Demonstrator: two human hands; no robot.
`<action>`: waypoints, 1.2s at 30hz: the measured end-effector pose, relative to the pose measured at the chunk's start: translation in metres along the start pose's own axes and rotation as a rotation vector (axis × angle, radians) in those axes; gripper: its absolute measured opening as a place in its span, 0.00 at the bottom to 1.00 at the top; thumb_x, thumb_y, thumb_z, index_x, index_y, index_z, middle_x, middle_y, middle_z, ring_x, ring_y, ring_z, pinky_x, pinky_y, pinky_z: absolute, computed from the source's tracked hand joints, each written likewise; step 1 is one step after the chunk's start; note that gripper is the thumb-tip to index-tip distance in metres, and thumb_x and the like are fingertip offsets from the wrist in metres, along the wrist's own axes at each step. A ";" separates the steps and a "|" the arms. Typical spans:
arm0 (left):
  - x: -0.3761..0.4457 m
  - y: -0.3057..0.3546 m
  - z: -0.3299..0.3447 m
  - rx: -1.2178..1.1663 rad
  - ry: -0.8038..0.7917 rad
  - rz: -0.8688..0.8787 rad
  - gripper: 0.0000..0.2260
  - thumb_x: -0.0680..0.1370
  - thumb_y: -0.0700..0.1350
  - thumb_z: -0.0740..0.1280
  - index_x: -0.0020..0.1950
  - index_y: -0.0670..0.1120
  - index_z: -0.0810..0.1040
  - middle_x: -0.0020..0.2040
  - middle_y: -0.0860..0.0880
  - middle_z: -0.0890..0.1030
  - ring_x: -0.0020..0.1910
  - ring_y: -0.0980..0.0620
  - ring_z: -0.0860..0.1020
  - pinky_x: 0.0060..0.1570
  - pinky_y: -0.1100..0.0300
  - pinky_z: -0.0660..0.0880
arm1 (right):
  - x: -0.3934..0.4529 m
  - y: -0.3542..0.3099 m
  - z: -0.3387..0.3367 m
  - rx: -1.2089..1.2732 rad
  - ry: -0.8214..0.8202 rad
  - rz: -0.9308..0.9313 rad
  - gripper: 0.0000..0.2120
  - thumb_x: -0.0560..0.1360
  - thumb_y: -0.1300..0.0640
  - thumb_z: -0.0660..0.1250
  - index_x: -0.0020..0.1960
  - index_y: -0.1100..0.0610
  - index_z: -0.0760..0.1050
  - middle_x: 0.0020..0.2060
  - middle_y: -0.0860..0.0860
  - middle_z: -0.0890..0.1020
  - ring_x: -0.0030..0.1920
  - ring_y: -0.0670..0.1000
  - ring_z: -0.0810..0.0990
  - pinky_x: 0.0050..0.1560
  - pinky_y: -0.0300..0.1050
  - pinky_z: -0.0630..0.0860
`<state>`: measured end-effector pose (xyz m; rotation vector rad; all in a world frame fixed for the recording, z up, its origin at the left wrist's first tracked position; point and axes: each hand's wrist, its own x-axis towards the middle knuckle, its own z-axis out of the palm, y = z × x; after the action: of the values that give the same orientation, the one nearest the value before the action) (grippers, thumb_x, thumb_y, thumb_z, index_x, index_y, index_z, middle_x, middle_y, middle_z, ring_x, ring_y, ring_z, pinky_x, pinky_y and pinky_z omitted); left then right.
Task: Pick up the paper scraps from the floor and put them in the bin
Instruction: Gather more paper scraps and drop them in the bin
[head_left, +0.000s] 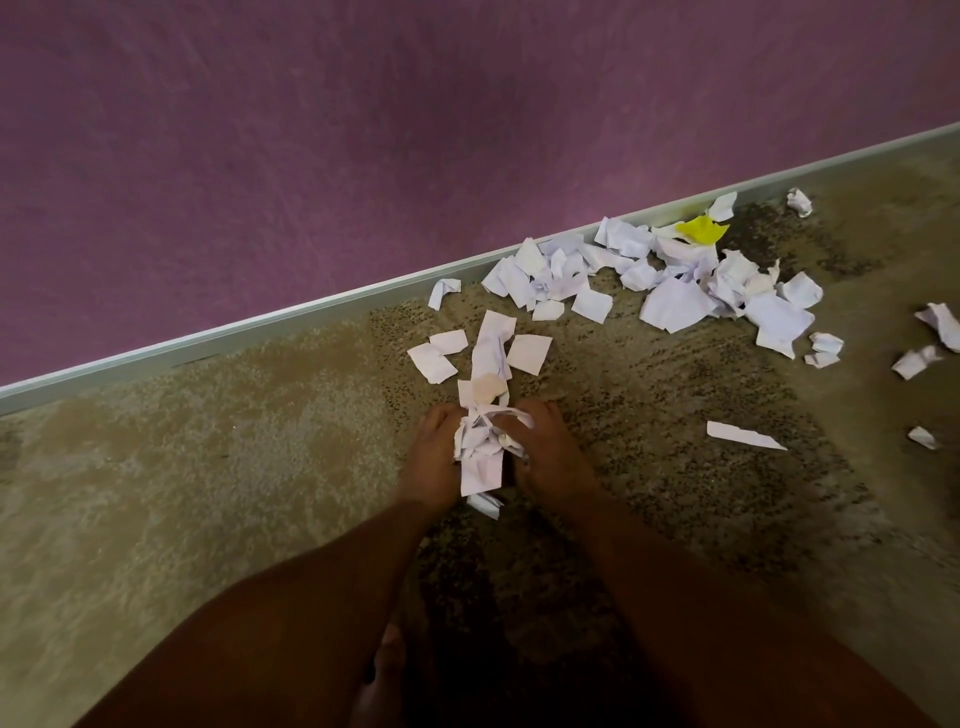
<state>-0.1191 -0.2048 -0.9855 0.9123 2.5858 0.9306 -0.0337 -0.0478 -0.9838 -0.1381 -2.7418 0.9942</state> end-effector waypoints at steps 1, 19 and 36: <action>0.001 0.003 0.000 -0.019 0.015 -0.022 0.17 0.75 0.45 0.69 0.63 0.43 0.78 0.60 0.43 0.76 0.59 0.47 0.73 0.57 0.60 0.67 | -0.001 -0.002 0.002 0.038 0.023 0.030 0.23 0.71 0.64 0.65 0.64 0.51 0.70 0.52 0.63 0.77 0.50 0.65 0.76 0.48 0.49 0.73; 0.035 0.065 -0.008 -0.149 -0.034 -0.226 0.20 0.76 0.29 0.62 0.66 0.42 0.73 0.62 0.41 0.78 0.60 0.45 0.76 0.62 0.50 0.74 | 0.007 -0.012 -0.033 0.310 0.277 0.430 0.20 0.72 0.61 0.72 0.63 0.66 0.76 0.58 0.64 0.77 0.59 0.57 0.77 0.54 0.24 0.66; 0.074 0.216 -0.050 -0.245 -0.061 -0.082 0.13 0.81 0.43 0.64 0.64 0.39 0.75 0.61 0.42 0.78 0.63 0.45 0.76 0.62 0.58 0.69 | 0.013 -0.022 -0.168 0.219 0.464 0.448 0.24 0.70 0.57 0.75 0.64 0.58 0.76 0.53 0.60 0.78 0.53 0.54 0.77 0.53 0.40 0.70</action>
<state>-0.0942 -0.0526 -0.8095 0.7510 2.3724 1.1459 -0.0062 0.0417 -0.8418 -0.8578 -2.2020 1.1798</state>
